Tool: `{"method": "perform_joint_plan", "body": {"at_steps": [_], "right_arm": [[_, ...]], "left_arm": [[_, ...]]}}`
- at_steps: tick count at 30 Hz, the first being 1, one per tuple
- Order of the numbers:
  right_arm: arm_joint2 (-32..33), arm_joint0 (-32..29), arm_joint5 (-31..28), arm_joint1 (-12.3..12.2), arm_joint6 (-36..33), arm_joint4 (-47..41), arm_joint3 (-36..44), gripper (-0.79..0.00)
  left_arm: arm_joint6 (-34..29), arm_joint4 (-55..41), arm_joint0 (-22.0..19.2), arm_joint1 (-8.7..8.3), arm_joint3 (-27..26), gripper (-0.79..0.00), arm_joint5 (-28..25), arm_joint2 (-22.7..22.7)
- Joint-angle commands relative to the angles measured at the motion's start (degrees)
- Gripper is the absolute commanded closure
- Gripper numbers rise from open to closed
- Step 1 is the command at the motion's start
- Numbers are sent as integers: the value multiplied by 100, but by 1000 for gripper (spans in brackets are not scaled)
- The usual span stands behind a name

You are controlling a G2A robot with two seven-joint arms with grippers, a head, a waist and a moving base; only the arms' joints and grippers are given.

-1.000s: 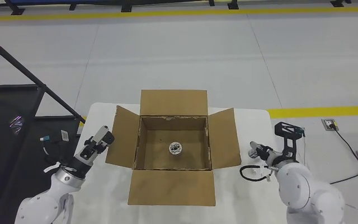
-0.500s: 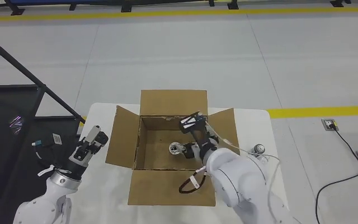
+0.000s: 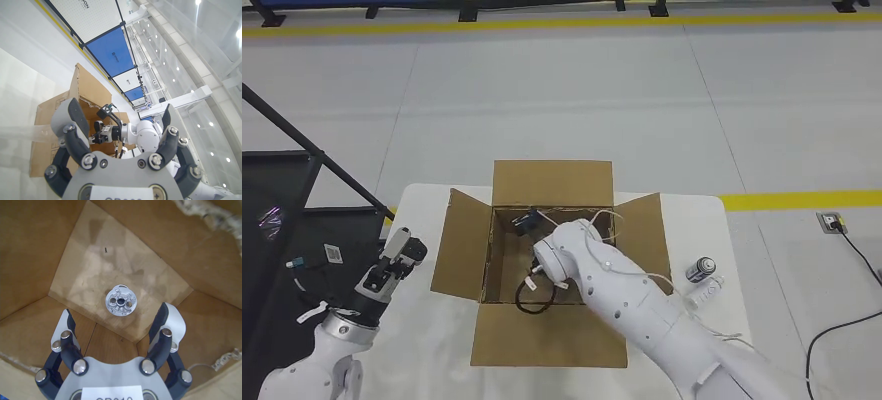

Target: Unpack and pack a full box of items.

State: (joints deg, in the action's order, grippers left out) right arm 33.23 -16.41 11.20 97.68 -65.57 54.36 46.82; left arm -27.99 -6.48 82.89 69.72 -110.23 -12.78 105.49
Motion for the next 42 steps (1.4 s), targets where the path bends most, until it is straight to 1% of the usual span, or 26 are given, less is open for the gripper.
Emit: {"method": "perform_joint_plan", "body": {"at_steps": [1, 2, 5, 6, 7, 8, 9, 10, 13, 14, 15, 20, 22, 25, 29, 32, 35, 38, 40, 42], "right_arm": [[-60, 44, -1, 129, 170, -134, -463, -776], [-64, 62, -39, 180, 278, -213, -637, -779], [-110, 102, -74, 329, 575, -331, -1075, -730], [-129, 112, -75, 378, 653, -357, -1182, -563], [-133, 125, -91, 423, 722, -405, -1279, -449], [-145, 144, -109, 466, 773, -427, -1374, -360], [-158, 166, -116, 507, 808, -439, -1462, -311], [-162, 185, -132, 544, 825, -464, -1552, -219], [-138, 266, -126, 632, 920, -528, -1800, -108], [-130, 289, -139, 656, 951, -542, -1858, -40], [-126, 311, -134, 679, 973, -543, -1905, 0], [-59, 385, -100, 744, 1129, -556, -1920, 0], [4, 400, -121, 731, 1160, -565, -1760, 0], [117, 352, -64, 644, 1086, -473, -1278, 0], [341, 82, 205, 395, 738, -96, -225, 0], [761, -584, 586, 9, 258, 612, 1499, 0], [1414, -1704, 667, -429, -411, 1572, 3770, 0], [2106, -3014, 334, -775, -1089, 2507, 5999, 0], [2507, -3734, 217, -914, -1329, 3048, 7104, 0], [2849, -4344, 247, -1001, -1468, 3537, 7986, 0]], "left_arm": [[0, 0, 0, 0, 0, -785, 0, 0], [0, 0, 0, 0, 0, -785, 0, 0], [0, 0, 0, 0, 0, -785, 0, 0], [0, 0, 0, 0, 0, -785, 0, 0], [0, 0, 0, 0, 0, -785, 0, 0], [0, 0, 0, 0, 0, -785, 0, 0], [0, 0, 0, 0, 0, -785, 0, 0], [0, 0, 0, 0, 0, -785, 0, 0], [0, 0, 0, 0, 0, -785, 0, 0], [0, 0, 0, 0, 0, -785, 0, 0], [0, 0, 0, 0, 0, -785, 0, 0], [0, 0, 0, 0, 0, -785, 0, 0], [0, 0, 0, 0, 0, -785, 0, 0], [0, 0, 0, 0, 0, -785, 0, 0], [0, 0, 0, 0, 0, -785, 0, 0], [0, 0, 0, 0, 0, -785, 0, 0], [0, 0, 0, 0, 0, -785, 0, 0], [0, 0, 0, 0, 0, -785, 0, 0], [0, 0, 0, 0, 0, -785, 0, 0], [0, 0, 0, 0, 0, -785, 0, 0]]}}
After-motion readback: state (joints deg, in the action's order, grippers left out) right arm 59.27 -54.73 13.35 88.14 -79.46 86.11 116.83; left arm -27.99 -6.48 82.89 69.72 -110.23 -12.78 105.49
